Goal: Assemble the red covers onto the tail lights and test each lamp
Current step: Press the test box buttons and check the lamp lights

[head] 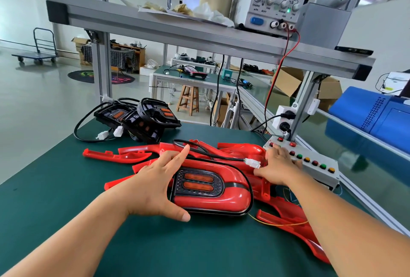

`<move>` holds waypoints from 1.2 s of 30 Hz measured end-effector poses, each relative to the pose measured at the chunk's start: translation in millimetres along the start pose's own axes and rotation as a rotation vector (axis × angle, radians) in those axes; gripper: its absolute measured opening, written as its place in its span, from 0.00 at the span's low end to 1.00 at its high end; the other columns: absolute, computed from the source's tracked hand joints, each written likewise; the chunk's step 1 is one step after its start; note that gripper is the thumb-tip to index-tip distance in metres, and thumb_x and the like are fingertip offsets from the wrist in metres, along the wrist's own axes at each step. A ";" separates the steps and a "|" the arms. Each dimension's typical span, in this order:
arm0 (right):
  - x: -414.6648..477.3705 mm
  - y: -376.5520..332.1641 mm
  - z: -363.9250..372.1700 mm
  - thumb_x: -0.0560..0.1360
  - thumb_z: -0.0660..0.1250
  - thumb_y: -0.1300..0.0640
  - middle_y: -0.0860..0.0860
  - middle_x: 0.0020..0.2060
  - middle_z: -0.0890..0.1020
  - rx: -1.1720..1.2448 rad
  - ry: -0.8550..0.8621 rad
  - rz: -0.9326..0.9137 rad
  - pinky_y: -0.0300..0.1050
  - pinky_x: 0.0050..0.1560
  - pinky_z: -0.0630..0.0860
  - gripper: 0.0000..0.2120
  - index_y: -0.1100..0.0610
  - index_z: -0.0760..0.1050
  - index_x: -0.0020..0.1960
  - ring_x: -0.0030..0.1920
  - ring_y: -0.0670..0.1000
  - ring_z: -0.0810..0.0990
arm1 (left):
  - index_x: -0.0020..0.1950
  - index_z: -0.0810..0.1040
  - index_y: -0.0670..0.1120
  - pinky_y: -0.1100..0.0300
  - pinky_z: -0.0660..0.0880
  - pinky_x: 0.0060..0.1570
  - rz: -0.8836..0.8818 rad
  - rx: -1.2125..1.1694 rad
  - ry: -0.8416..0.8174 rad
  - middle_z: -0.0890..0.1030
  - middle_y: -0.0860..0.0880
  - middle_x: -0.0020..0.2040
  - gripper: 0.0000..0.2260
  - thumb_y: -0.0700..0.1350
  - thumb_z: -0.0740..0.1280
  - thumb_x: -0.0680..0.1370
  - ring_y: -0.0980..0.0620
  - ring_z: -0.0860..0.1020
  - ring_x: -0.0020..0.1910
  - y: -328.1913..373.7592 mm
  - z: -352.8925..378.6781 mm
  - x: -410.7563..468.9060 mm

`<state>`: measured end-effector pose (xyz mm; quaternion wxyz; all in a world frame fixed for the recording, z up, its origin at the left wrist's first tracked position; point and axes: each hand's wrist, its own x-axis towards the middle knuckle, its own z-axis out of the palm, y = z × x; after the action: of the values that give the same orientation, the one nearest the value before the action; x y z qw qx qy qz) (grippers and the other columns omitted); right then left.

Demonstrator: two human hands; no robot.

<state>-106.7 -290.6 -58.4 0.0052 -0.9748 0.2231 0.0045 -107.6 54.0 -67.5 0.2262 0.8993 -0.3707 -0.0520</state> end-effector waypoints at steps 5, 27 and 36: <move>-13.7 15.5 -1.3 0.68 0.61 0.24 0.52 0.80 0.42 -0.001 -0.004 0.055 0.63 0.74 0.50 0.51 0.56 0.52 0.78 0.79 0.54 0.41 | 0.68 0.26 0.70 0.49 0.59 0.73 0.006 0.001 -0.003 0.46 0.70 0.69 0.60 0.72 0.73 0.58 0.50 0.52 0.77 -0.8 0.3 0.1; -31.5 56.3 -7.2 0.53 0.42 0.12 0.58 0.77 0.60 -0.264 -0.034 0.339 0.53 0.69 0.57 0.66 0.57 0.58 0.77 0.76 0.59 0.55 | 0.66 0.25 0.70 0.49 0.55 0.75 0.024 0.014 0.025 0.48 0.65 0.73 0.59 0.74 0.70 0.55 0.53 0.48 0.78 -2.9 2.0 2.2; -36.1 54.4 -7.5 0.52 0.41 0.12 0.58 0.73 0.65 -0.256 -0.018 0.341 0.53 0.64 0.61 0.66 0.57 0.63 0.74 0.72 0.58 0.61 | 0.65 0.25 0.71 0.49 0.56 0.75 0.019 0.009 0.022 0.48 0.64 0.74 0.59 0.73 0.71 0.55 0.53 0.49 0.78 -3.8 2.4 2.1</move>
<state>-162.8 -323.9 -50.9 -0.1176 -0.9155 0.3824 0.0421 -104.3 54.0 -71.2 0.2266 0.8973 -0.3768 -0.0380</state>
